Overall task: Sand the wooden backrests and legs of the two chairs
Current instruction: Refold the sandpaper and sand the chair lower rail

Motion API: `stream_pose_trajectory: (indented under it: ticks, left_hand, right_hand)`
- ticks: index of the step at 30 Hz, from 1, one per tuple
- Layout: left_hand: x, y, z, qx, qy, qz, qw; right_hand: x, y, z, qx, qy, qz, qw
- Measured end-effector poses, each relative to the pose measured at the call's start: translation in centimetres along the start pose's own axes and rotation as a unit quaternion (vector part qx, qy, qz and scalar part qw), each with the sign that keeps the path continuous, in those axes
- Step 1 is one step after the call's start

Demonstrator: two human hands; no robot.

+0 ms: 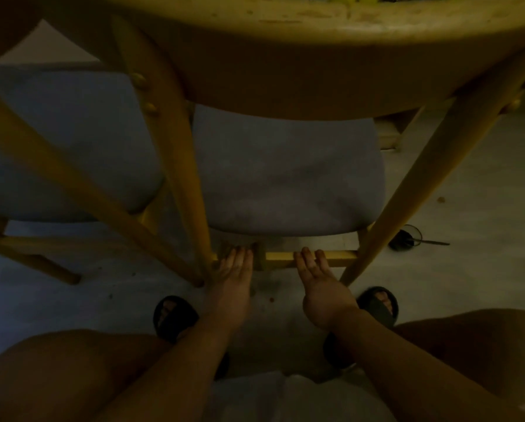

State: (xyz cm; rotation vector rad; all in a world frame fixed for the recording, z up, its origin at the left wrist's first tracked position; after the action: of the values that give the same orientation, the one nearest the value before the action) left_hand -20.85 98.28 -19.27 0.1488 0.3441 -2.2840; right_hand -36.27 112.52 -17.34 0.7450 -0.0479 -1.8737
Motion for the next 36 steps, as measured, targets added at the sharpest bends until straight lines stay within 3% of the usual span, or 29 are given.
stream_pose_trajectory:
  ticks: [5,11,15,19,27,32,36]
  left_hand:
    - [-0.1,-0.1,0.1,0.003,-0.007,0.041,0.999]
    - [0.0,-4.2,-0.7,0.040,0.010,-0.107,0.993]
    - [0.5,-0.7,1.7,0.009,-0.085,-0.075,0.993]
    - [1.5,1.3,4.0,0.021,-0.079,-0.054,0.995]
    - [2.5,-5.6,3.1,0.038,-0.106,-0.193,0.975]
    - [2.3,-1.7,3.2,0.017,-0.061,-0.111,0.992]
    - [2.0,1.1,3.3,0.011,-0.069,-0.070,0.995]
  right_hand:
    - [0.0,0.2,0.2,0.017,0.001,-0.012,1.000]
    - [-0.2,-0.4,0.6,0.011,0.001,0.003,1.000]
    - [-0.2,-0.6,0.9,0.023,-0.004,0.014,1.000]
    - [0.0,-0.1,0.6,0.031,-0.014,0.007,0.999]
    - [-0.1,-0.3,0.4,0.030,-0.025,0.010,0.999]
    - [-0.1,-0.6,0.5,0.031,-0.034,0.031,0.998]
    - [0.0,-0.6,0.4,0.039,-0.040,0.028,0.998]
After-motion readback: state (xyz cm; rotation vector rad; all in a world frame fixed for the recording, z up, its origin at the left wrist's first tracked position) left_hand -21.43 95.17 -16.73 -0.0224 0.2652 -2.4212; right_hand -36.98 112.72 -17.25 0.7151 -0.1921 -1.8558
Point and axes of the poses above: each hand's wrist, its own x-axis towards the middle knuckle, its own z-axis out of the back of the hand, y = z × x, the point moved 3 cm from there along x, towards the middle knuckle, and after that the axes turned 13 degrees about z, right-handed, at the moved point
